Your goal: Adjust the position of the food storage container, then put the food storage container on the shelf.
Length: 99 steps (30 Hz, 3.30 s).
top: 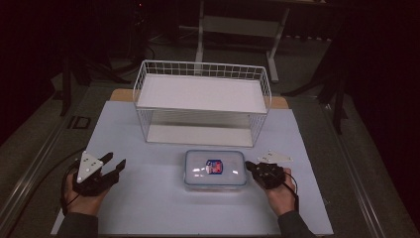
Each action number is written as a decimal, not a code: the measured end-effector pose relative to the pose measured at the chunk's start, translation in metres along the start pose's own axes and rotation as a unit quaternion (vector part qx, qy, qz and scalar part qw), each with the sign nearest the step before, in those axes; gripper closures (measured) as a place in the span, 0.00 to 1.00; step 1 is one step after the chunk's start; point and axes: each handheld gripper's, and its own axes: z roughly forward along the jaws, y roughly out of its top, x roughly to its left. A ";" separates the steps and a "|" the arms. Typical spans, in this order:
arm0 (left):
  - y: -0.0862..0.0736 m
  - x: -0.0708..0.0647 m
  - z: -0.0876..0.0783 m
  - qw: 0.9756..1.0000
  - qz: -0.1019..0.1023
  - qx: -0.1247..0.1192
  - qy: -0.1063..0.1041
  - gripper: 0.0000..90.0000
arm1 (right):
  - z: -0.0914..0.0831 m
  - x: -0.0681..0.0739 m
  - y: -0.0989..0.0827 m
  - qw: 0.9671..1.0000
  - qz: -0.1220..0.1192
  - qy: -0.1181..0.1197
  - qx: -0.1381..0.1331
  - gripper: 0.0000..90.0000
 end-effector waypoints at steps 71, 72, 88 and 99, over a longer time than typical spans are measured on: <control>0.026 -0.081 0.082 0.967 -0.076 0.111 -0.216 0.20 | 0.029 0.030 0.024 0.982 0.104 0.155 0.015 0.25; 0.026 -0.081 0.084 0.967 -0.078 0.110 -0.216 0.20 | 0.031 0.030 0.024 0.982 0.105 0.158 0.018 0.25; 0.012 -0.076 0.098 0.943 -0.159 0.115 -0.268 0.15 | 0.048 0.028 0.018 0.971 0.134 0.191 0.049 0.16; 0.005 -0.072 0.107 0.918 -0.210 0.136 -0.309 0.11 | 0.056 0.024 0.013 0.955 0.179 0.227 0.061 0.15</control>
